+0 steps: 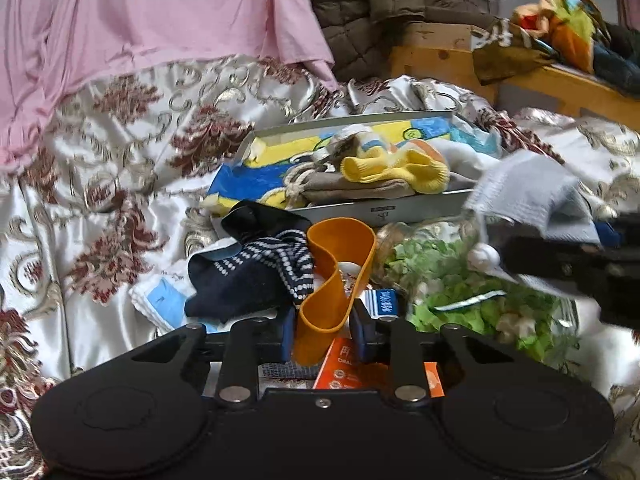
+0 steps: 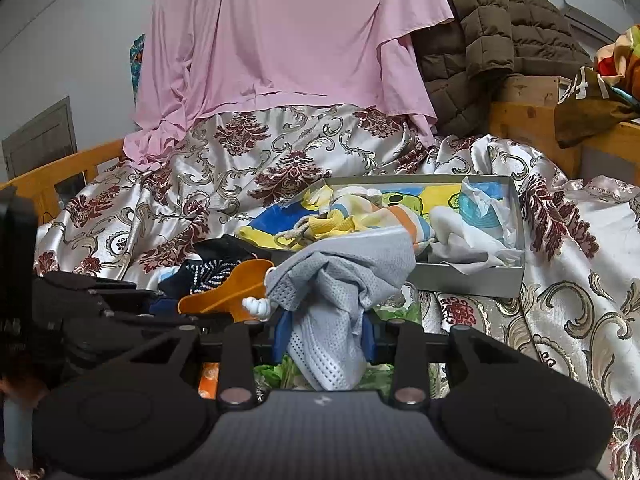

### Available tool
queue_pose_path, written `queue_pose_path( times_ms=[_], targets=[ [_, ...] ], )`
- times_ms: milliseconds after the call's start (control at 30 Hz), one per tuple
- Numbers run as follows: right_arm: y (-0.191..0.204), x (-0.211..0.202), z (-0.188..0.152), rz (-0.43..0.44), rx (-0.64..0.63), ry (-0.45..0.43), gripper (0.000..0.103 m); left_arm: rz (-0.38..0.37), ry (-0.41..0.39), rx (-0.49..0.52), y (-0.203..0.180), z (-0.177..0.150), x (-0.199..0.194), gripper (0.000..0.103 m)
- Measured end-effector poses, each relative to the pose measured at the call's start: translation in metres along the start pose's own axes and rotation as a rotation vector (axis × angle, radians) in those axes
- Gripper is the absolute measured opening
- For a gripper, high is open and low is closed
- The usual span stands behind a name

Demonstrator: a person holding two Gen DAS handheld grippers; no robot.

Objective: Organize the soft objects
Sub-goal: 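Lift the orange cup with the left tool while the right tool holds the mask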

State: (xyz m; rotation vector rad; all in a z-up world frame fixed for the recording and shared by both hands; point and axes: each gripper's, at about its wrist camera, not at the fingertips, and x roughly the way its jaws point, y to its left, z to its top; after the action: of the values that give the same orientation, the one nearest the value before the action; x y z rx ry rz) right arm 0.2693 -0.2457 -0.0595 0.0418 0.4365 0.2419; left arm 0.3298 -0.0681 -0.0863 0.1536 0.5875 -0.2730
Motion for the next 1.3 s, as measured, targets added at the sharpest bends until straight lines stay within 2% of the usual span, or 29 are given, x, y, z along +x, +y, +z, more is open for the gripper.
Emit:
queue_pose_path(
  times_ms=[133,300,400,600,867,933,967,1000,1167,1300],
  targets=[
    [-0.001,-0.001,0.0,0.002,0.007,-0.003,0.039,0.01,0.0,0.046,-0.01,-0.001,-0.001,0.032],
    [-0.003,-0.001,0.0,0.006,0.012,-0.001,0.039,0.016,0.005,0.006,-0.014,-0.004,-0.004,0.037],
    [-0.003,-0.002,0.0,0.009,0.016,-0.004,0.039,0.054,-0.015,-0.008,-0.019,-0.007,-0.006,0.039],
    [-0.003,-0.003,0.0,0.015,0.017,-0.003,0.04,0.198,-0.086,0.144,-0.05,-0.018,-0.014,0.043],
    [-0.003,-0.003,0.0,0.017,0.019,-0.006,0.04,0.245,-0.112,0.234,-0.063,-0.021,-0.02,0.046],
    [-0.003,-0.003,0.0,0.017,0.02,-0.006,0.04,0.269,-0.119,0.245,-0.066,-0.023,-0.023,0.05],
    [-0.003,-0.003,0.0,0.017,0.021,-0.005,0.04,0.274,-0.125,0.25,-0.067,-0.025,-0.024,0.055],
    [-0.003,-0.003,0.0,0.017,0.02,-0.005,0.04,0.276,-0.131,0.258,-0.068,-0.026,-0.026,0.059],
    [-0.003,-0.003,-0.001,0.02,0.017,-0.005,0.04,0.241,-0.111,0.322,-0.067,-0.022,-0.021,0.058],
    [-0.002,-0.001,-0.001,0.022,0.019,0.003,0.04,0.163,-0.067,0.332,-0.052,-0.011,-0.013,0.058]
  ],
)
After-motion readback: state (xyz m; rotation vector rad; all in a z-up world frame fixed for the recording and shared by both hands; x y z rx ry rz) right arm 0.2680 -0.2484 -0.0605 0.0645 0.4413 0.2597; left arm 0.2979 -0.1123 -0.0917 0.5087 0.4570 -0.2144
